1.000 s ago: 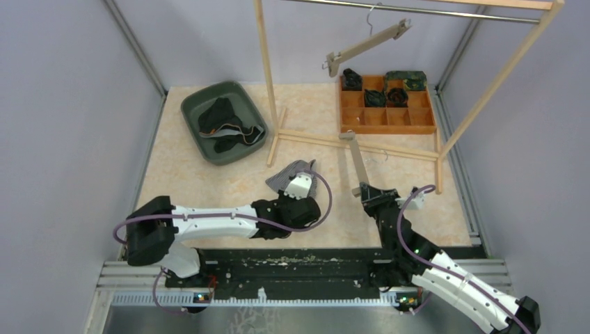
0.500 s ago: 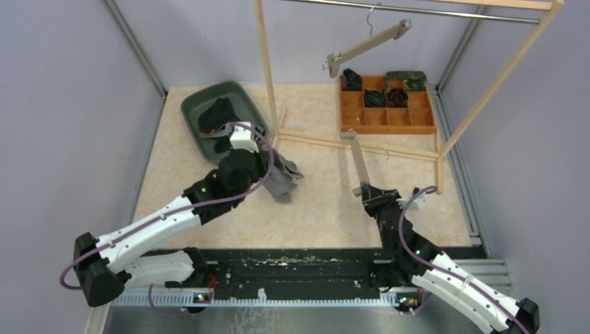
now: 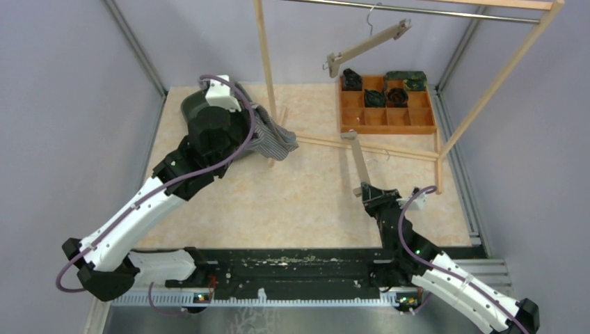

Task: Clip the underwear to the hanger
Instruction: Adjust the underwear at the center of the board.

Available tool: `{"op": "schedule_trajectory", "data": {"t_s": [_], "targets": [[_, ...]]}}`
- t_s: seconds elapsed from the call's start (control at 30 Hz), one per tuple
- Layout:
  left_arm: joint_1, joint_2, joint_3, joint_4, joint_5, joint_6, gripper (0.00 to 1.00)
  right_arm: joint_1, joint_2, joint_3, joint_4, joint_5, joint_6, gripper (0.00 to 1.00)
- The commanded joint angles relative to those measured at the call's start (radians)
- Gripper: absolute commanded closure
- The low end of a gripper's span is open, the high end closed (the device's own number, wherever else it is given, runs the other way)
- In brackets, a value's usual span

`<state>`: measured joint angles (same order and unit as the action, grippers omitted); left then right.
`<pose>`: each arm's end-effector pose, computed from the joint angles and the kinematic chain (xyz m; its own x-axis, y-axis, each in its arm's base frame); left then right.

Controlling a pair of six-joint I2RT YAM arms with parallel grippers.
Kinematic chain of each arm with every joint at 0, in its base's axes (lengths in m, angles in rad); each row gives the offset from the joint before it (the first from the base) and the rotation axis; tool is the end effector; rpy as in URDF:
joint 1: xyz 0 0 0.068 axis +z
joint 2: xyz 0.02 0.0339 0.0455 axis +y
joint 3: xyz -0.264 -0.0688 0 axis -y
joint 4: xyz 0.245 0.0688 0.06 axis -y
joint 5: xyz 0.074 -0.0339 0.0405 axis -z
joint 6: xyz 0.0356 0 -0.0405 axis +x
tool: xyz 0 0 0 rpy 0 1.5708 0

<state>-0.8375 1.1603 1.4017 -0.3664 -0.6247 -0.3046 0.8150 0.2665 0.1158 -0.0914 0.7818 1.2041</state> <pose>0.1763 -0.1646 0.4596 -0.1439 -0.2038 -0.9684 0.1794 0.9570 -0.2280 0.0957 0.0650 0.1818 -0.1031 0.8565 -0.5058 0.1365 0.5158 0.8457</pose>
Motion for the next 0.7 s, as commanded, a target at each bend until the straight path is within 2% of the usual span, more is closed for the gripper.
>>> {"op": "schedule_trajectory", "data": {"t_s": [0.0,0.23,0.4,0.57,0.67], "targets": [[0.032,0.011,-0.045,-0.11,0.018,0.007,1.0,-0.011,-0.011,0.022,0.038,0.017,-0.009,1.0],[0.137,0.014,-0.048,-0.174,0.057,0.018,1.0,-0.011,-0.012,0.02,0.041,0.018,-0.009,1.0],[0.172,0.102,-0.012,-0.211,0.1,0.032,1.0,-0.011,-0.014,0.019,0.036,0.017,-0.008,1.0],[0.128,0.158,-0.114,-0.096,0.38,-0.046,1.0,-0.011,-0.015,0.024,0.021,0.028,-0.007,1.0],[0.03,0.169,-0.256,0.055,0.402,-0.131,1.0,-0.011,-0.034,0.04,-0.02,0.047,-0.01,1.0]]}}
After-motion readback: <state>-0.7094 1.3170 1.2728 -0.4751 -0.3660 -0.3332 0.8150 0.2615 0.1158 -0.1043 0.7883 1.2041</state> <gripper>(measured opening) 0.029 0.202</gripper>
